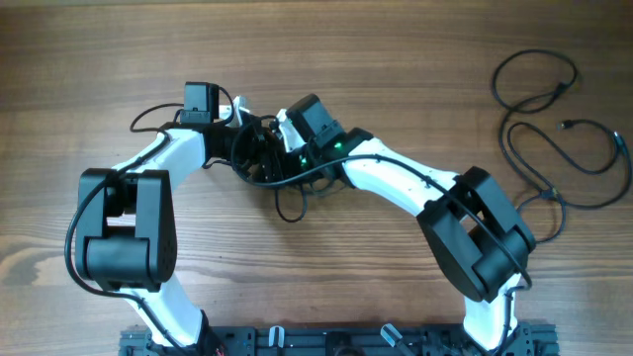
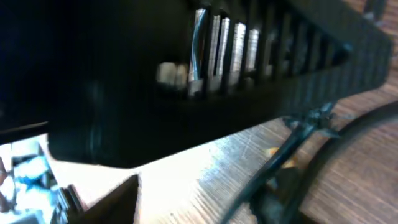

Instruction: Untangle cables

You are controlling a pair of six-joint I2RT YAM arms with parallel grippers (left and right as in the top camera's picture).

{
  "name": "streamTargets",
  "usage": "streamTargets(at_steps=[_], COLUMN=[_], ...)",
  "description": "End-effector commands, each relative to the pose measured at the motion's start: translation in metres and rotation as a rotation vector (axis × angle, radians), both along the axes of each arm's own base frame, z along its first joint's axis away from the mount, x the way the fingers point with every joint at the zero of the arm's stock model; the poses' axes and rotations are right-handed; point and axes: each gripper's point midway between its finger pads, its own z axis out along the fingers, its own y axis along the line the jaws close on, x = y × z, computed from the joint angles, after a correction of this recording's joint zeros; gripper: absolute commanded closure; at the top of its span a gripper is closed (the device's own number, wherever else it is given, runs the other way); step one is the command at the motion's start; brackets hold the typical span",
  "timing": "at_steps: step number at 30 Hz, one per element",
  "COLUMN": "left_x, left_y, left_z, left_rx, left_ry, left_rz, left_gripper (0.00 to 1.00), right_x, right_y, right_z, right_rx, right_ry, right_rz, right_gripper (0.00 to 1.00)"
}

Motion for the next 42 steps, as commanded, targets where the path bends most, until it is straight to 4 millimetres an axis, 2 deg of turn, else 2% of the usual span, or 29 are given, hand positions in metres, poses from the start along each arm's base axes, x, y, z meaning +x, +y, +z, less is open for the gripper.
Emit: streamTargets(at_steps=[1,4,6,12,14,17,19,23,26,27,29,32,35,36,38,40,41,42], left_x=[0.0,0.0,0.0,0.001,0.003,0.006,0.007,0.008,0.008,0.008,0.008,0.01,0.014,0.015,0.016,0.016,0.015,0.013], left_y=[-0.003,-0.003,-0.003,-0.003,0.003,0.011,0.014,0.015,0.015,0.015,0.016,0.023,0.036,0.041,0.046,0.042,0.039,0.032], left_z=[0.006,0.006,0.006,0.006,0.001,-0.006,-0.008,-0.009,-0.009,-0.009,-0.009,-0.009,-0.009,-0.008,-0.004,0.009,0.017,0.035], left_rx=[-0.023,-0.023,-0.023,-0.022,0.014,0.077,0.099,0.104,0.104,0.104,0.104,0.104,0.104,0.099,0.059,-0.029,-0.081,-0.181], left_ry=[-0.01,-0.01,-0.01,-0.011,-0.013,-0.016,-0.017,-0.017,-0.017,-0.017,-0.018,-0.017,-0.014,-0.013,-0.012,-0.047,-0.083,-0.153], left_rz=[-0.012,-0.012,-0.012,-0.012,0.005,0.032,0.042,0.044,0.044,0.044,0.047,0.063,0.096,0.109,0.117,0.077,0.038,-0.033], left_gripper=[0.96,0.95,0.96,0.96,0.96,0.96,0.96,0.89,0.83,0.75,0.47,0.32,0.05,0.0,0.0,0.0,0.0,0.0], right_x=[0.008,0.011,0.012,0.016,0.017,0.018,0.018,0.019,0.022,0.023,0.027,0.037,0.055,0.061,0.073,0.082,0.087,0.093], right_y=[-0.008,-0.01,-0.011,-0.02,-0.022,-0.022,-0.022,-0.023,-0.025,-0.026,-0.028,-0.03,-0.03,-0.031,-0.035,-0.04,-0.043,-0.047], right_z=[-0.014,-0.015,-0.016,-0.022,-0.022,-0.023,-0.023,-0.023,-0.024,-0.023,-0.018,-0.002,0.035,0.047,0.074,0.095,0.106,0.123], right_rx=[-0.062,-0.079,-0.084,-0.139,-0.144,-0.146,-0.147,-0.152,-0.166,-0.165,-0.157,-0.133,-0.076,-0.059,-0.023,0.003,0.014,0.03], right_ry=[-0.033,-0.046,-0.049,-0.064,-0.067,-0.069,-0.07,-0.078,-0.09,-0.091,-0.096,-0.122,-0.194,-0.218,-0.263,-0.302,-0.327,-0.366], right_rz=[-0.041,-0.055,-0.059,-0.09,-0.094,-0.097,-0.096,-0.099,-0.109,-0.111,-0.123,-0.14,-0.153,-0.162,-0.187,-0.207,-0.212,-0.216], right_gripper=[0.68,0.88,0.96,0.95,0.85,0.87,0.96,0.96,0.96,0.96,0.96,0.96,0.96,0.96,0.96,0.96,0.96,0.96])
